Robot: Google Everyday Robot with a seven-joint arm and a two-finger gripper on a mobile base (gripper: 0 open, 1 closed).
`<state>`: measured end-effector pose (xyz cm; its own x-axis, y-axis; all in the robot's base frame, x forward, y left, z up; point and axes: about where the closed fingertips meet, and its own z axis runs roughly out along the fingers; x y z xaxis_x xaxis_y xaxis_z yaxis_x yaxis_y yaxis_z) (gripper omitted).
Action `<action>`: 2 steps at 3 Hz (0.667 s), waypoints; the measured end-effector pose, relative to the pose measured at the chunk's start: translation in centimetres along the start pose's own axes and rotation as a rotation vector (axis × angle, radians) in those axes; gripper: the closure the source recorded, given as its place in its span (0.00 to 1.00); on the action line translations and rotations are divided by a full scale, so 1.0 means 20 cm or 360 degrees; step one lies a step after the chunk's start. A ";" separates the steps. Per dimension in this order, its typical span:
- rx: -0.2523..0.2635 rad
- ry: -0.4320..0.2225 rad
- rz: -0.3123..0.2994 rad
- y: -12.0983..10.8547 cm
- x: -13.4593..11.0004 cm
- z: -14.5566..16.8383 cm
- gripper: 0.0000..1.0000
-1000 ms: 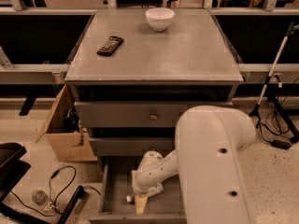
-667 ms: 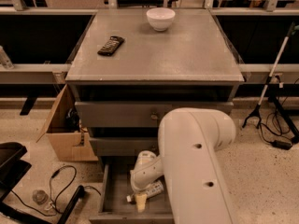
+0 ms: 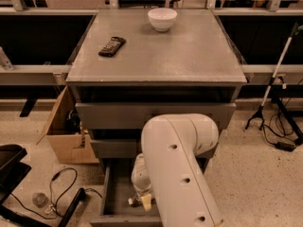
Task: Pick blue plastic bottle from bottom drawer and place on counter
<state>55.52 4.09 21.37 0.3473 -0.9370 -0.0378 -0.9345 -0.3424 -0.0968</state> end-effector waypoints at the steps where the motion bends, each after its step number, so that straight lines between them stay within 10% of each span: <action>1: -0.0006 0.0065 -0.0020 0.00 0.08 0.08 0.00; 2: 0.0011 0.0097 0.0012 0.00 0.17 0.15 0.00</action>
Offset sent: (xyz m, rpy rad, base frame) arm 0.0258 -0.0469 -0.0518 -0.0637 -0.0555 -0.0528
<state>56.98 1.20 18.21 0.3348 -0.9420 0.0220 -0.9364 -0.3352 -0.1039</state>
